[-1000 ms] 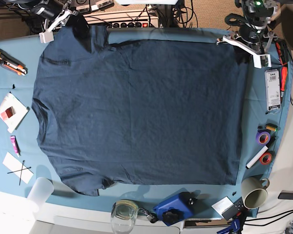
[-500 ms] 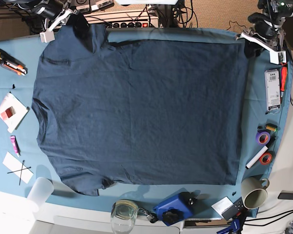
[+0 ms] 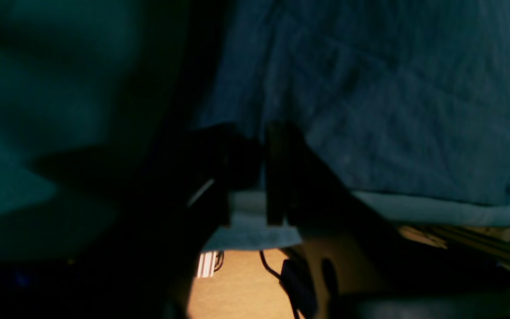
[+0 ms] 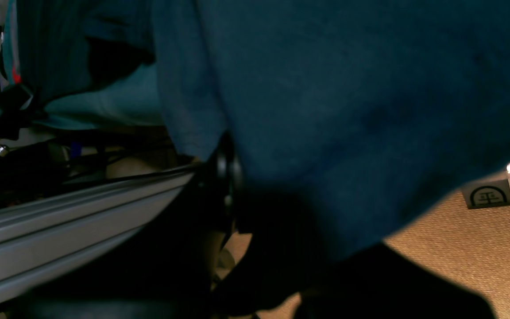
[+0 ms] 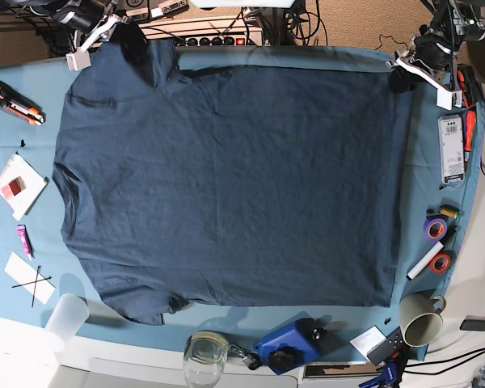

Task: Fold the T-shirt properly
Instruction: 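Move the left gripper to the other shoulder corner and grasp it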

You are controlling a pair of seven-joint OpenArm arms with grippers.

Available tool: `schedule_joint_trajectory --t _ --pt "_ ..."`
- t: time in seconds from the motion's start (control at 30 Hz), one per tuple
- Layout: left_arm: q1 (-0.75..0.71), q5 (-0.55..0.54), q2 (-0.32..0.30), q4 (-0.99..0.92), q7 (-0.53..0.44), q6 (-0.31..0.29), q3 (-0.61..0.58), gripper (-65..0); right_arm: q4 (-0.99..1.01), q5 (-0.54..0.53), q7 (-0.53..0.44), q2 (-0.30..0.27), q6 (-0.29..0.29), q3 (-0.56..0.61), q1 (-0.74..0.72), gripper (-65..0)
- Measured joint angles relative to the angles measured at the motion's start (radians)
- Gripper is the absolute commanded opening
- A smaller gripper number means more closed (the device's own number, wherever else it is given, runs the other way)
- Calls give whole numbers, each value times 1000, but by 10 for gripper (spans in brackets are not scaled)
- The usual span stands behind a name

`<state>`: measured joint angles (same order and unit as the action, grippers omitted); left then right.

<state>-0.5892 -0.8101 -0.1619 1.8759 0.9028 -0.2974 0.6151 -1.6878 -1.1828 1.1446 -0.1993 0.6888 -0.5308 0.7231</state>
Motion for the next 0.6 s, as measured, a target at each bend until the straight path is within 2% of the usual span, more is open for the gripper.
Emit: schedule_joint_trajectory --t 0.27,0.4,0.43,0.5,0.6 --pt "26 6 1 -10 -18 -32 0 -527 0 0 0 0 0 0 0 -650" --pt "32 6 0 -10 -16 -32 -1 -650 0 0 0 0 0 0 0 -650" --pt "30 9 0 -10 -16 -32 0 -650 0 0 0 0 0 0 0 -650" --pt "30 12 1 -10 -14 -63 0 -650 0 0 0 0 0 0 0 -650" --pt "28 12 1 -10 -13 -149 -1 -650 0 0 0 0 0 0 0 -650"
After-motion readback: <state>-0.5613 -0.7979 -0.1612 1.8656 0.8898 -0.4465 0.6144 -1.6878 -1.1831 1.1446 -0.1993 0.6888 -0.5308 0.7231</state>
